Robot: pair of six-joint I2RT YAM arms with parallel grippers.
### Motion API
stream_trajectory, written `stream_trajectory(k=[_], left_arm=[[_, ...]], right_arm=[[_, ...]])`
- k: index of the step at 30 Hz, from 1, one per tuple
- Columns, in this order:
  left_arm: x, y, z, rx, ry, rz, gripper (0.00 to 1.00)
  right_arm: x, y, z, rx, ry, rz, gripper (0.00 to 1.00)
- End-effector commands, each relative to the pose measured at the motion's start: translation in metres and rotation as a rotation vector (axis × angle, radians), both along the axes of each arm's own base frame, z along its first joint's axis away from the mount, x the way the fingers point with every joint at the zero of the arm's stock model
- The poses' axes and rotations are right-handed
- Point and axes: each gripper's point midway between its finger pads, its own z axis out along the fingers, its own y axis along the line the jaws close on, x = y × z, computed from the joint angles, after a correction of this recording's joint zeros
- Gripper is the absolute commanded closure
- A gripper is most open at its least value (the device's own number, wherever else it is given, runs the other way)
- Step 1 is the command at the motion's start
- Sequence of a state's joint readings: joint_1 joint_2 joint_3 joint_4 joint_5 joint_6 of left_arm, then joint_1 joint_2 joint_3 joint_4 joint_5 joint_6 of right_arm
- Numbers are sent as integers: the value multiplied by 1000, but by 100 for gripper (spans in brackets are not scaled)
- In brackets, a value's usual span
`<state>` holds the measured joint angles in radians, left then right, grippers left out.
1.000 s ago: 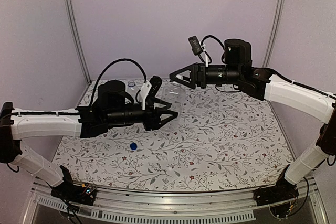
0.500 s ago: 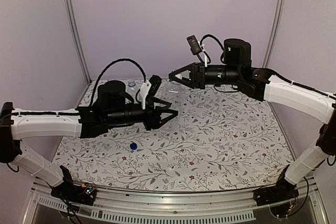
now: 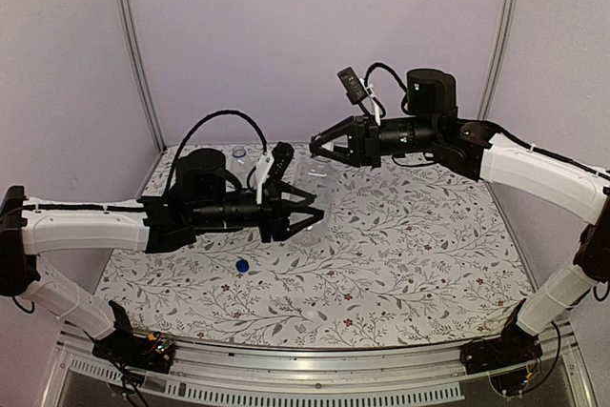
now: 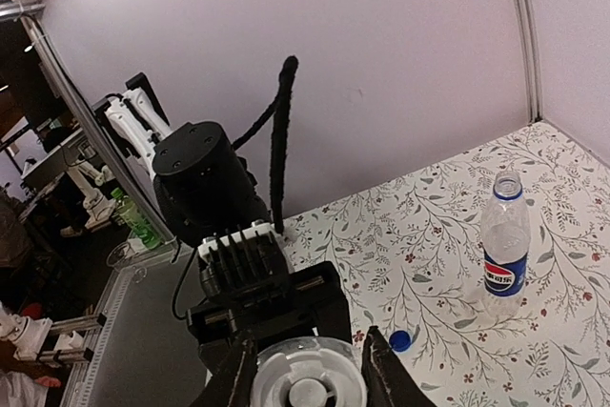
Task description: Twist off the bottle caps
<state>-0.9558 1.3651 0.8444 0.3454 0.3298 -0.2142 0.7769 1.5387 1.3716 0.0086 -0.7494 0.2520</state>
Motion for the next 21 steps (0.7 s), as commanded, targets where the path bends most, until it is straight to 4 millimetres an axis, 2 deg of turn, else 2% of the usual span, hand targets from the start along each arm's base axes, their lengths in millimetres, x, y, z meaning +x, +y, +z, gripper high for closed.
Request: stream_trajectory(k=[1, 5, 8, 16, 21], left_arm=[[-63, -8, 38, -135, -79, -353, 87], [-80, -4, 48, -196, -83, -462, 87], [-88, 0, 54, -249, -69, -512, 87], [-97, 0, 55, -288, -32, -588, 87], [-92, 1, 53, -279, -37, -551, 87]], right_arm=[[-55, -2, 23, 79, -158, 333, 100], [-80, -10, 30, 126, -199, 511, 100], [-90, -14, 32, 153, -212, 599, 100], [-96, -17, 35, 176, -202, 700, 88], [-86, -16, 34, 164, -185, 663, 81]])
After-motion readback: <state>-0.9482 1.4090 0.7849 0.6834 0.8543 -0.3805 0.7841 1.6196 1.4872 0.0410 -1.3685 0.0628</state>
